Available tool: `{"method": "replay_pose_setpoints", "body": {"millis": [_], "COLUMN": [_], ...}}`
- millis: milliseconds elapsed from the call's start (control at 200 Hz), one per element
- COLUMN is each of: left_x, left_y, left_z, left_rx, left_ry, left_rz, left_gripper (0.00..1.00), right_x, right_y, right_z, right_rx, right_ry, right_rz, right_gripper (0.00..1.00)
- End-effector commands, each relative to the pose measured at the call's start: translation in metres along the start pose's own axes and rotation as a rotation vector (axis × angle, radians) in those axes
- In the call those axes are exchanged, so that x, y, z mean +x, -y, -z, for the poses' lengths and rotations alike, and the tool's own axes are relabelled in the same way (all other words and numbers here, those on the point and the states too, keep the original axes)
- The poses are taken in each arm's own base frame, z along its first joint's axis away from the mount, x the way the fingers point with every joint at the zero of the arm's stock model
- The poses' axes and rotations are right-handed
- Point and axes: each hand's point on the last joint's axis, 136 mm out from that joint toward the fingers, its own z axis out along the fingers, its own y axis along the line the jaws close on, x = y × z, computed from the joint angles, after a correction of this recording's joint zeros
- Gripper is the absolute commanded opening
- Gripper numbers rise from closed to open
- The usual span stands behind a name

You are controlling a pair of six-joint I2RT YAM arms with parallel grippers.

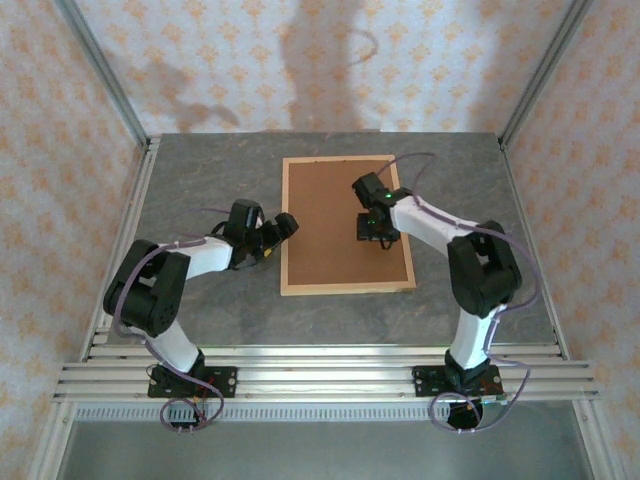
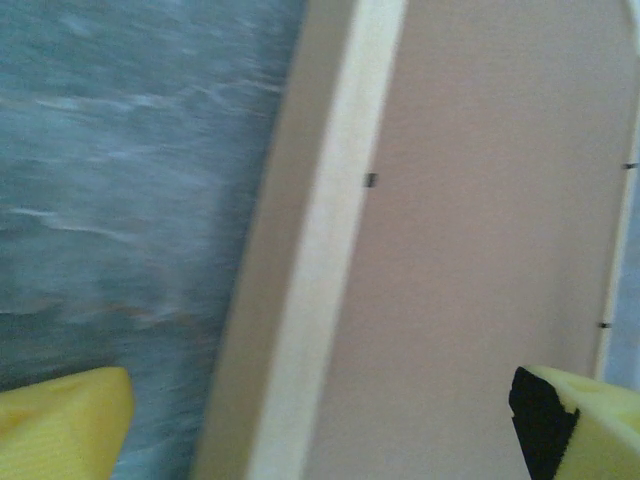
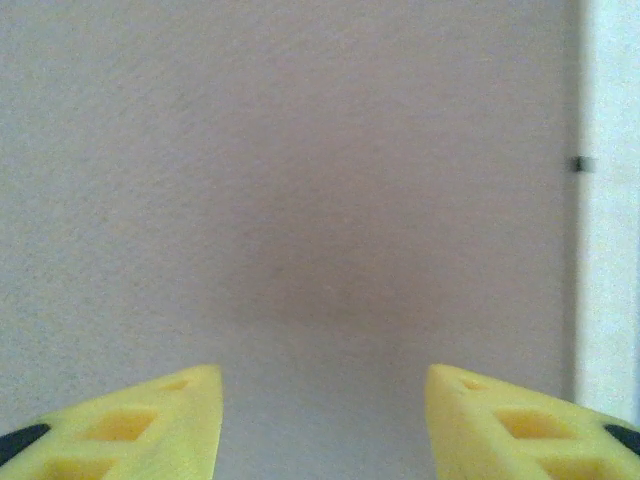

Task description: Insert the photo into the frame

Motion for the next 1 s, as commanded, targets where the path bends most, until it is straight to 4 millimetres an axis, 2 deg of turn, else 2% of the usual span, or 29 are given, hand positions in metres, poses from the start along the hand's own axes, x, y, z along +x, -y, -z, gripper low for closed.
{"method": "replay_pose_setpoints", "body": {"millis": [0, 115, 205, 340, 500, 716, 841, 996], "left_x": [-0.012, -0.022, -0.025, -0.021, -0.01, 0.006, 0.013, 0.017], "left_y": [-0.009, -0.011, -0.01, -0.011, -0.014, -0.014, -0.017, -0.027], "left_z": [0.022, 0.032, 0.033, 0.023, 0.012, -0.004, -0.011, -0.009], "left_rx": [-0.128, -0.201, -0.221, -0.231, -0.271, -0.289, -0.293, -0.318], "left_ry": [0.008, 0.021, 0.019, -0.027, -0.071, -0.124, -0.145, -0.154], "left_rz": [-0.124, -0.209, -0.24, -0.256, -0.304, -0.334, -0.33, -0.324], "left_gripper": [0.98, 0.98, 0.98, 0.95, 0.91, 0.84, 0.72, 0.57], "right_x": [-0.019, -0.026, -0.029, -0.031, -0.025, -0.006, 0.001, 0.012], "right_y": [0.035, 0.056, 0.07, 0.071, 0.076, 0.063, 0.057, 0.036], "right_z": [0.023, 0.024, 0.017, 0.007, -0.007, -0.028, -0.033, -0.034], "right_rx": [0.017, 0.016, 0.029, -0.06, -0.073, -0.152, -0.193, -0.305], "right_ry": [0.083, 0.085, 0.071, 0.043, 0.01, -0.062, -0.086, -0.128], "right_rz": [-0.103, -0.131, -0.138, -0.145, -0.163, -0.18, -0.196, -0.217], "right_gripper": [0.62, 0.65, 0.66, 0.66, 0.66, 0.64, 0.61, 0.54]}}
